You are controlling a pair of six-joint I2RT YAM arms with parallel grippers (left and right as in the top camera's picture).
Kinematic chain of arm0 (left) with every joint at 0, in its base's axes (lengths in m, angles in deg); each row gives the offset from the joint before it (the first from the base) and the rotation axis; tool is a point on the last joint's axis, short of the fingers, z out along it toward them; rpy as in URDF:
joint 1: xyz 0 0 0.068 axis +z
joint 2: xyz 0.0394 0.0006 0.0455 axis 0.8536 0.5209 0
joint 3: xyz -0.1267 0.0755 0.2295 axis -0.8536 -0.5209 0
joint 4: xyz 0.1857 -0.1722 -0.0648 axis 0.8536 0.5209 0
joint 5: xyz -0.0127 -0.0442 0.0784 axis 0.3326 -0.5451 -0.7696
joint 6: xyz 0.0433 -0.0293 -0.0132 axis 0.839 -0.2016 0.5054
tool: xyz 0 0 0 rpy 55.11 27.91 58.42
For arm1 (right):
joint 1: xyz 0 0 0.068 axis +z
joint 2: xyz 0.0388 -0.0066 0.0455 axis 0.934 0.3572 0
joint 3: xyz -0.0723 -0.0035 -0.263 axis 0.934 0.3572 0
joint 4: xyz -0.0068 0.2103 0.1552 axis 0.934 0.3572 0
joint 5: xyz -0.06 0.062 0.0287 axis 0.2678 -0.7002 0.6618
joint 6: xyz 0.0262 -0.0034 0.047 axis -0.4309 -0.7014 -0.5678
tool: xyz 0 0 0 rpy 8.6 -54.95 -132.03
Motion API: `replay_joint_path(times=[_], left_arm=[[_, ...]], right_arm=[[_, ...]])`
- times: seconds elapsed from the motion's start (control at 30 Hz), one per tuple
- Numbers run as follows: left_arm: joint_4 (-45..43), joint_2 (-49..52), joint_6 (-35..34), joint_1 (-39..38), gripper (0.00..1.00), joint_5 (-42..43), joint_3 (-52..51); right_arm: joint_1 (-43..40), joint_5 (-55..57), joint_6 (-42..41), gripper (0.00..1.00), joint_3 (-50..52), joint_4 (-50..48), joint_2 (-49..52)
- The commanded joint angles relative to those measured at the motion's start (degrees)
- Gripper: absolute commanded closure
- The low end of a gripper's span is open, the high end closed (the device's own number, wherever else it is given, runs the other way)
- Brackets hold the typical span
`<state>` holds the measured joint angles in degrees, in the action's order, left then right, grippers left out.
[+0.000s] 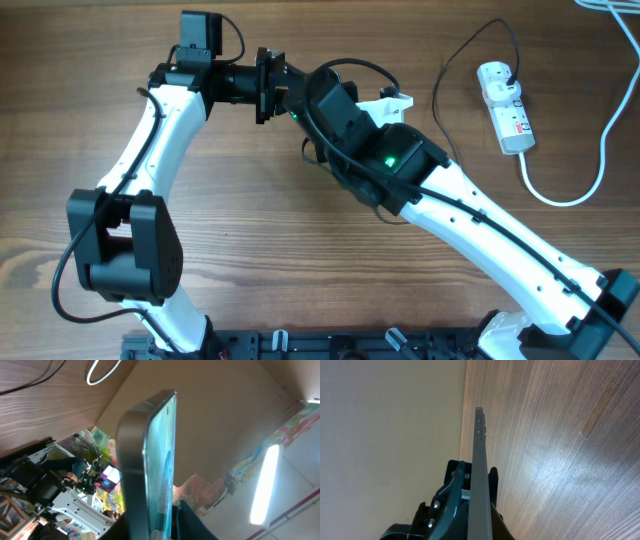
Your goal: Plug charger to phone and switch on socket
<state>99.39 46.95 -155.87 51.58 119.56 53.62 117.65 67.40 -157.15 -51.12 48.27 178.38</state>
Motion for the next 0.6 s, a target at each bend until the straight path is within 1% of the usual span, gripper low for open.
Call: replay_joint_path(times=[0.0, 0.07, 0.1, 0.13, 0.17, 0.2, 0.23, 0.3, 0.37, 0.43, 0.5, 0.53, 0.57], left_arm=[[-0.24, -1.79, 0.63, 0.0, 0.86, 1.16, 0.22], [-0.24, -1.79, 0.63, 0.0, 0.91, 1.14, 0.22], [-0.24, -1.79, 0.63, 0.0, 0.94, 1.11, 0.22], [-0.24, -1.79, 0.63, 0.0, 0.96, 1.11, 0.22], [-0.24, -1.79, 0.63, 0.0, 0.96, 1.11, 0.22], [-0.24, -1.79, 0.63, 0.0, 0.96, 0.85, 0.22], [-0.24, -1.79, 0.66, 0.02, 0.96, 0.33, 0.22], [-0.24, -1.79, 0.66, 0.02, 0.96, -1.46, 0.22], [-0.24, -1.79, 0.68, 0.02, 0.96, -4.33, 0.22], [-0.22, -1.79, 1.6, 0.17, 0.96, -8.17, 0.22], [-0.2, -1.79, 5.75, 0.44, 0.96, -11.63, 0.22], [-0.17, -1.79, 7.52, 0.5, 0.96, -12.41, 0.17], [0.07, -1.79, 10.03, 0.57, 0.96, -13.07, 0.17]], right_arm=[[0.37, -1.29, -0.81, 0.93, -0.85, 0.15, 0.39], [0.37, -1.92, -0.76, 0.92, -0.85, 0.26, 0.39], [0.37, -1.88, -0.72, 0.87, -0.85, 0.39, 0.39], [0.37, -1.86, 0.81, 0.78, -0.85, 0.2, 0.39], [0.37, -1.86, 2.84, 0.66, -0.85, -0.15, 0.39], [0.37, -1.6, 5.16, 0.46, -0.87, -0.61, 0.39], [0.37, -1.16, 7.45, 0.36, -0.87, -1.09, 0.37], [0.35, -0.2, 12.98, 0.01, -0.87, -1.44, -0.33], [0.35, 2.71, 19.69, 0.0, -0.87, -1.44, -2.14], [0.28, 4.76, 29.05, 0.0, -0.87, -1.42, -4.9], [-0.79, 5.09, 40.87, 0.0, -0.87, -0.72, -9.4], [-1.51, 4.96, 45.2, 0.0, -0.87, -0.13, -10.97], [-2.67, 3.82, 51.32, 0.0, -0.87, 0.76, -12.81]])
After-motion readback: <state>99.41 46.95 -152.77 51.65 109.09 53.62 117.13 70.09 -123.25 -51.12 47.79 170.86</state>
